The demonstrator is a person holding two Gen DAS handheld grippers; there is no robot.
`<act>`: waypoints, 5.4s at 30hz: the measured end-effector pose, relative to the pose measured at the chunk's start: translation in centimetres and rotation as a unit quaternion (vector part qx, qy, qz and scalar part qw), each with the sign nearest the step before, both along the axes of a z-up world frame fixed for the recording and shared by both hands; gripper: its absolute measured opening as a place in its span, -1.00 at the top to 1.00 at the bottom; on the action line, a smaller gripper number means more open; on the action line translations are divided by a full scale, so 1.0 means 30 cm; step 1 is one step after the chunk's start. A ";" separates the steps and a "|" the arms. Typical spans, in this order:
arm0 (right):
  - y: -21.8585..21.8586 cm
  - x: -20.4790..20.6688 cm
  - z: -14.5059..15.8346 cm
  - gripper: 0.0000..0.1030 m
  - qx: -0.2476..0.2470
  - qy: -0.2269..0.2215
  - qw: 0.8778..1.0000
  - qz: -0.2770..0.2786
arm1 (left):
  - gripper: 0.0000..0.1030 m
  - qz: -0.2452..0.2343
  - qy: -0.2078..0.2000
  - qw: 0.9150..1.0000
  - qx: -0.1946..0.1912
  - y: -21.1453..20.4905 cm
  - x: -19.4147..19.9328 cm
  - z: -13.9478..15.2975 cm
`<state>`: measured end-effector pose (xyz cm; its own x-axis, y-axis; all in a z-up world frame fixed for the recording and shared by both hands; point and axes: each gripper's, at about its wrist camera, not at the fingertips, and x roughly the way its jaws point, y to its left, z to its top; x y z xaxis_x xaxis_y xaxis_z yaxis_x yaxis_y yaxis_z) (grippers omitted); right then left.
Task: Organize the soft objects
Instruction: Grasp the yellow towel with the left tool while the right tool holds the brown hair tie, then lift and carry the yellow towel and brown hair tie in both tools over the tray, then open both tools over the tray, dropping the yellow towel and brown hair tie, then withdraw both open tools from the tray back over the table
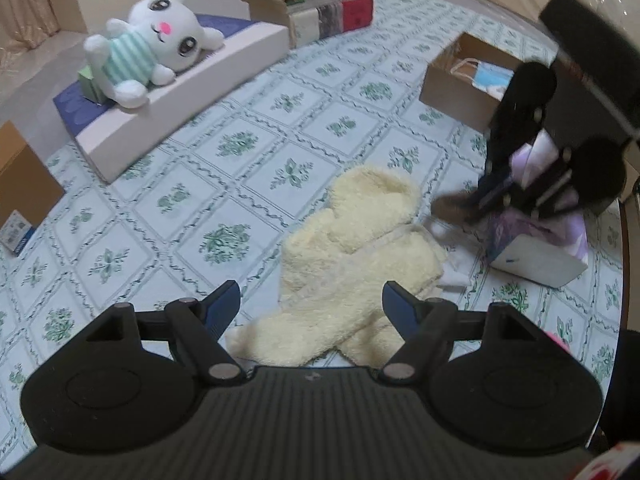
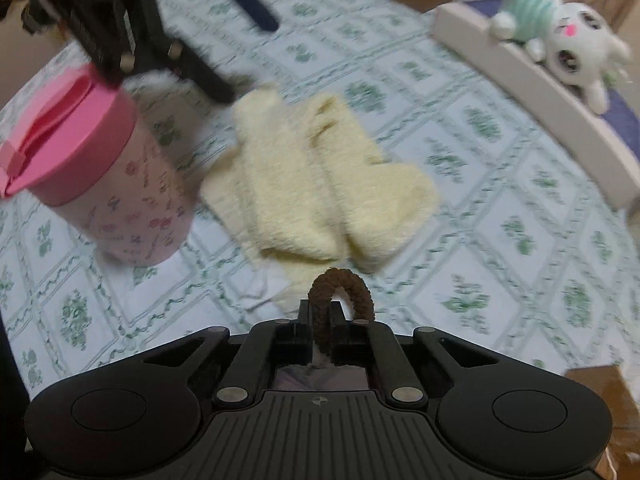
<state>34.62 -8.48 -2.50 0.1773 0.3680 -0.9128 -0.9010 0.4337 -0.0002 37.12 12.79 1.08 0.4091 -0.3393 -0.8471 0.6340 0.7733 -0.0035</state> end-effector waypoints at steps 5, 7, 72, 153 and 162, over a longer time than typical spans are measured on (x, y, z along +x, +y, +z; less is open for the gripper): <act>-0.045 0.039 0.053 0.87 0.028 -0.021 0.999 -0.041 | -0.47 -0.021 0.021 1.000 0.002 -0.040 0.062 -0.031; -0.057 0.049 0.066 0.87 0.034 -0.029 0.998 -0.053 | -0.48 -0.030 0.030 0.999 0.000 -0.056 0.091 -0.045; -0.840 -0.833 0.443 0.87 0.245 -0.155 0.879 -0.378 | 0.66 0.149 -0.070 0.969 -0.186 -0.668 -0.721 0.380; -1.129 -0.034 0.134 -0.25 0.229 -0.113 0.854 -0.453 | -0.31 0.234 -0.102 0.949 -0.185 -0.916 -0.158 0.147; -1.154 -0.389 0.225 -0.25 0.275 -0.105 0.813 -0.501 | -0.52 0.261 -0.157 0.938 -0.163 -0.831 -0.520 0.165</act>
